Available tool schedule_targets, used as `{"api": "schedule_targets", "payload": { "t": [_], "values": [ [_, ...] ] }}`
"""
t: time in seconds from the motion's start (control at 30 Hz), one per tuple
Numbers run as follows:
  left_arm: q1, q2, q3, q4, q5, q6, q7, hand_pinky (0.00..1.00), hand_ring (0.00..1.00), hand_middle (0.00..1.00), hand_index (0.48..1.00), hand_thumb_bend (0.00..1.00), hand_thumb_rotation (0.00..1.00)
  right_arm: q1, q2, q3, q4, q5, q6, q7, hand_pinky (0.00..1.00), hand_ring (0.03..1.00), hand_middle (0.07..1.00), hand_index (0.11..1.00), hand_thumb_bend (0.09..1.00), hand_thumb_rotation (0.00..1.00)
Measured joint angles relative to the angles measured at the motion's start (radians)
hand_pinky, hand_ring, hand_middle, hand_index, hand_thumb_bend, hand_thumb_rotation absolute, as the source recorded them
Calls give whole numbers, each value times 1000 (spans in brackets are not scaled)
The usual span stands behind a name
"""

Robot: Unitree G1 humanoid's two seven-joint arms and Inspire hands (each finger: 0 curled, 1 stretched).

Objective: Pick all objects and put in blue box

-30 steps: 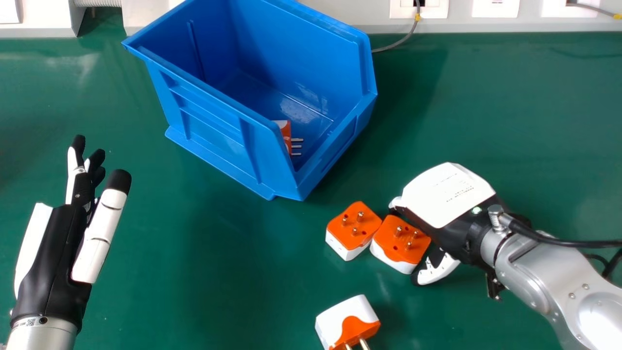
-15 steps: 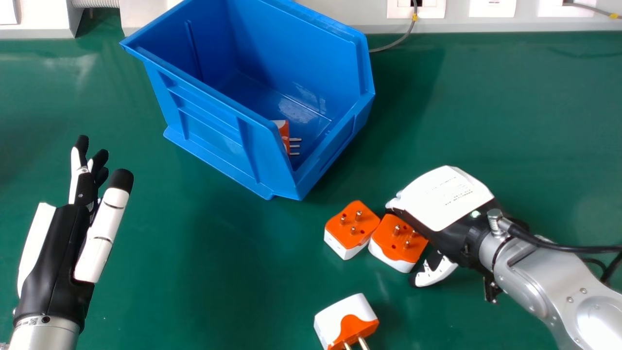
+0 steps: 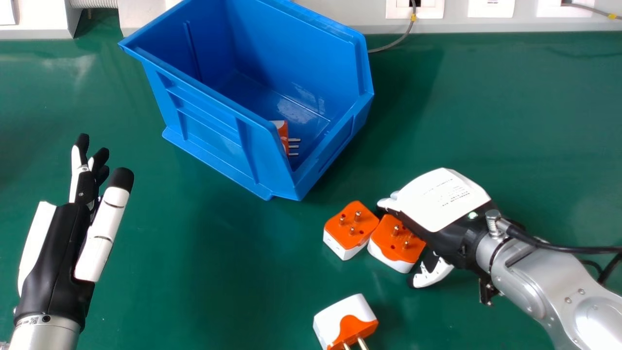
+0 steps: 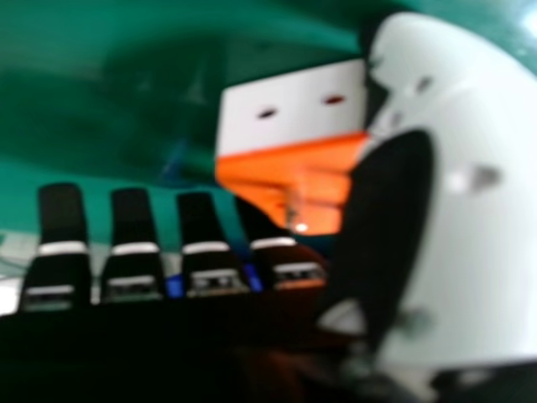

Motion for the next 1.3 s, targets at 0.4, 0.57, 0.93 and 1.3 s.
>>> {"api": "schedule_targets", "payload": {
  "t": [0.4, 0.57, 0.93, 1.3],
  "values": [
    [3, 0, -1, -20, -3, 1, -3, 935, 996, 1000, 996, 577, 1000, -2, 10, 6, 14, -5, 0, -30, 684, 772, 801, 800, 444, 326],
    [3, 0, -1, -21, -3, 1, -7, 936, 996, 1000, 996, 575, 1000, -3, 16, 11, 37, -9, -3, -81, 521, 605, 665, 700, 468, 209],
    [3, 0, -1, -41, 16, 42, -2, 936, 997, 1000, 996, 601, 1000, 10, 32, 4, 65, 25, -26, -164, 205, 273, 474, 544, 504, 54],
    [15, 0, -9, -73, 68, 77, 28, 939, 999, 1000, 996, 645, 1000, 5, 38, 2, 64, 38, -30, -177, 117, 174, 411, 497, 515, 8]
  ]
}}
